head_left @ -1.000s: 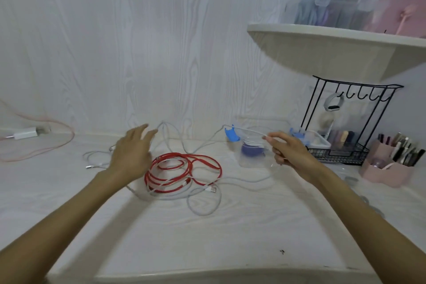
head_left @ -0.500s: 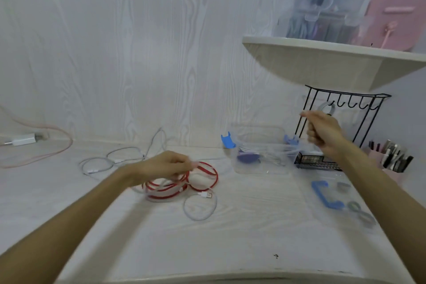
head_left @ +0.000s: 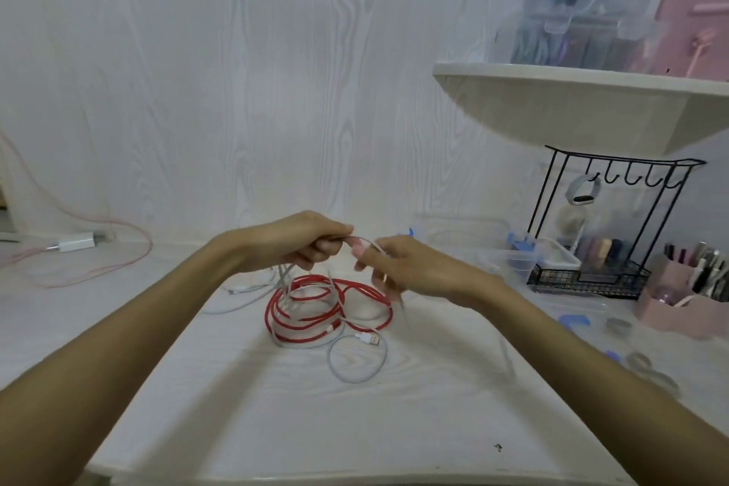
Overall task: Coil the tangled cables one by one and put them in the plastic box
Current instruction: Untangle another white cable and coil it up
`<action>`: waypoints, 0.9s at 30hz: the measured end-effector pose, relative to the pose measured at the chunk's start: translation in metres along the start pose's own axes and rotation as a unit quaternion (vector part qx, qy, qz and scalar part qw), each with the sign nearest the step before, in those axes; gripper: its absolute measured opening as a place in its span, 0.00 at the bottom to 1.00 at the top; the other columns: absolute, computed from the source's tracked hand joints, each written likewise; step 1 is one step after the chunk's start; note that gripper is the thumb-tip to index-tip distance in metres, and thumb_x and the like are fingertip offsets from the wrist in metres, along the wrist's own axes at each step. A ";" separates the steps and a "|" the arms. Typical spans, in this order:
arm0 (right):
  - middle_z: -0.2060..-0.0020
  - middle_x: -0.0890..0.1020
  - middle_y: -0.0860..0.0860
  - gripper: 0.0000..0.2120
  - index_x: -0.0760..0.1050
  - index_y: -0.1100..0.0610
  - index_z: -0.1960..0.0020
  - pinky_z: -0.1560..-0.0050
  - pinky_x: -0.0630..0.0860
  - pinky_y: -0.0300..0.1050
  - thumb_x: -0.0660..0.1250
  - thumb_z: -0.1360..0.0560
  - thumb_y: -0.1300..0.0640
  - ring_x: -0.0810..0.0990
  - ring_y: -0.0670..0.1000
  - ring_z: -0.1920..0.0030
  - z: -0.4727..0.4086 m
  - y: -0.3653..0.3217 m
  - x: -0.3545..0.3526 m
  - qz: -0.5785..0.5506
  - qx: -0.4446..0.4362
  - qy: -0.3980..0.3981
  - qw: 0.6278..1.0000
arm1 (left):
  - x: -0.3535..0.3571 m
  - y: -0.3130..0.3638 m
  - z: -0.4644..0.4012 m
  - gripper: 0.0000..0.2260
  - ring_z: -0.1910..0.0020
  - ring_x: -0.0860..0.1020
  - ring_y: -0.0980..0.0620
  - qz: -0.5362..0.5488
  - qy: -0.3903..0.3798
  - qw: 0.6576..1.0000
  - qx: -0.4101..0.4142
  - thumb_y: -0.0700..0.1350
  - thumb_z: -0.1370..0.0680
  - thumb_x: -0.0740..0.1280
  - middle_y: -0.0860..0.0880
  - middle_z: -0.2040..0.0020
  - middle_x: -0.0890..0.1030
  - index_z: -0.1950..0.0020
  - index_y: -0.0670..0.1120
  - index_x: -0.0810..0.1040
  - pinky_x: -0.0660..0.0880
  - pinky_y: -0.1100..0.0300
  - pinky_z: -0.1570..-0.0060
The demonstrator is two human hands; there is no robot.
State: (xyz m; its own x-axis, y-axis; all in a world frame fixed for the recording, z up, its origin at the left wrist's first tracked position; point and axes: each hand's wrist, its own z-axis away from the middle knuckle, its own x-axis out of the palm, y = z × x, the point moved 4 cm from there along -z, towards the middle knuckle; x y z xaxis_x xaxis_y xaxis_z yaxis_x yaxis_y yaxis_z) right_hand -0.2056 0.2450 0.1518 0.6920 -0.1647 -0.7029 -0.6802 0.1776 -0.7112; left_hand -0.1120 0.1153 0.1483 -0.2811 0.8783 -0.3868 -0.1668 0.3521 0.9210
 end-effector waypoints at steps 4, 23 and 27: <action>0.75 0.61 0.46 0.15 0.66 0.52 0.65 0.78 0.54 0.34 0.57 0.19 0.52 0.57 0.43 0.77 -0.011 0.008 -0.050 -0.242 -0.034 0.133 0.961 | -0.026 -0.016 0.006 0.14 0.78 0.58 0.59 0.116 0.033 0.993 -0.015 0.52 0.19 0.57 0.55 0.74 0.60 0.58 0.46 0.75 0.61 0.68 0.77; 0.52 0.78 0.47 0.11 0.74 0.55 0.45 0.35 0.69 0.53 0.57 0.19 0.50 0.76 0.48 0.49 -0.029 0.005 -0.018 0.143 -0.124 0.135 0.973 | 0.015 0.009 -0.001 0.08 0.80 0.60 0.59 0.325 -0.071 0.942 -0.052 0.47 0.20 0.58 0.55 0.73 0.62 0.56 0.45 0.71 0.56 0.71 0.83; 0.70 0.67 0.50 0.12 0.67 0.57 0.57 0.65 0.78 0.42 0.53 0.18 0.55 0.65 0.47 0.72 -0.029 0.014 -0.036 -0.065 -0.125 0.212 0.967 | 0.002 0.007 0.001 0.08 0.80 0.61 0.59 0.408 -0.031 0.912 0.025 0.49 0.23 0.60 0.55 0.74 0.62 0.57 0.46 0.73 0.62 0.70 0.80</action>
State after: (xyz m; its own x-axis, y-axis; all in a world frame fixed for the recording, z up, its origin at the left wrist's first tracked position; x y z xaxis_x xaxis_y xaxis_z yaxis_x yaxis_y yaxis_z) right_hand -0.2468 0.2252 0.1670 0.6501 -0.5630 -0.5103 -0.6679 -0.1031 -0.7371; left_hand -0.1125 0.1199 0.1538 -0.2384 0.8706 0.4303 0.1172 -0.4141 0.9027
